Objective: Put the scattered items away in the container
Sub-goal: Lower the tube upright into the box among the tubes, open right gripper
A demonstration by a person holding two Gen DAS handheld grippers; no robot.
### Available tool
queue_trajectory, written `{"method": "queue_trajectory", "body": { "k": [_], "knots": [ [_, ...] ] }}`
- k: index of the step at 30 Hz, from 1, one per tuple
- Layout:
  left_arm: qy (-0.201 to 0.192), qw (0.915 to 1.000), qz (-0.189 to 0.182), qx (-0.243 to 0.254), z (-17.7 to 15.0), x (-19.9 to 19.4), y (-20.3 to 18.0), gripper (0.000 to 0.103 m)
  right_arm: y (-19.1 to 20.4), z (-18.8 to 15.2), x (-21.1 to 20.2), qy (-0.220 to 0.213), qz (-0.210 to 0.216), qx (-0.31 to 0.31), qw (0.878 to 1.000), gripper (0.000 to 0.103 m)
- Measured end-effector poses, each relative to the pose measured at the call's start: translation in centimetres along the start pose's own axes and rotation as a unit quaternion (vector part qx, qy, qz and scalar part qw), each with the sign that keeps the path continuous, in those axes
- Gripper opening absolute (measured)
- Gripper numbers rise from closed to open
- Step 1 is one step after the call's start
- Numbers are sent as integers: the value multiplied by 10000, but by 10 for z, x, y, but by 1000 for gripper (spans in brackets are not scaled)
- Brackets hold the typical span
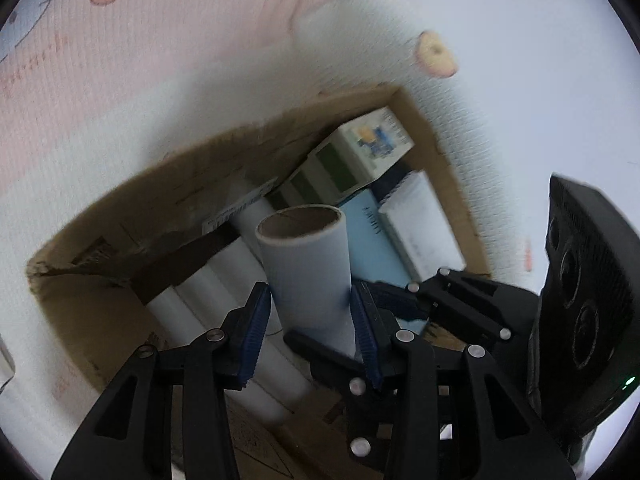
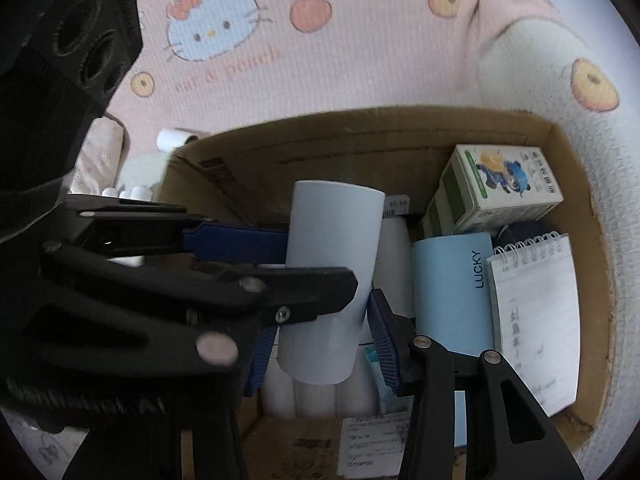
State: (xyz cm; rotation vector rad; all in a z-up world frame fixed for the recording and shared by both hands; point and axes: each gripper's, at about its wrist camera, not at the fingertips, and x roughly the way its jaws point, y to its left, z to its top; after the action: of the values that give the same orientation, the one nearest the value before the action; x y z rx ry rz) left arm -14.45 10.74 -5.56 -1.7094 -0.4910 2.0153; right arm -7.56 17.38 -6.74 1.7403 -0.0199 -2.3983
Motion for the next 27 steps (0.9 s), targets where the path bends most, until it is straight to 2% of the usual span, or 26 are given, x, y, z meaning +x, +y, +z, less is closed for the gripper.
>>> {"method": "queue_trajectory", "body": {
  "k": [2,6,10,18,20,22,27],
  "knots": [
    [13,9999,77,-114,1,6,4,44,-8,3,8,117,36,75,9999,41],
    [274,9988,-12,-416,0,28,12,44,-15,3,21,395,-8,-60,9992,41],
    [307,9974,87,-647,1,41,14,44,-31,2,35,690,175,242,9972,41],
    [741,9897,248,-1199,9,69,30,45,-43,6,39,656,121,315,9973,38],
    [681,9890,459,-1228,11,71,31,42,-42,8,38,593,52,259,9979,38],
    [667,9890,520,-1216,10,73,30,38,-40,9,36,560,-89,132,9983,38],
    [691,9904,392,-1132,6,74,29,35,-38,9,31,598,-320,-25,9977,39]
  ]
}}
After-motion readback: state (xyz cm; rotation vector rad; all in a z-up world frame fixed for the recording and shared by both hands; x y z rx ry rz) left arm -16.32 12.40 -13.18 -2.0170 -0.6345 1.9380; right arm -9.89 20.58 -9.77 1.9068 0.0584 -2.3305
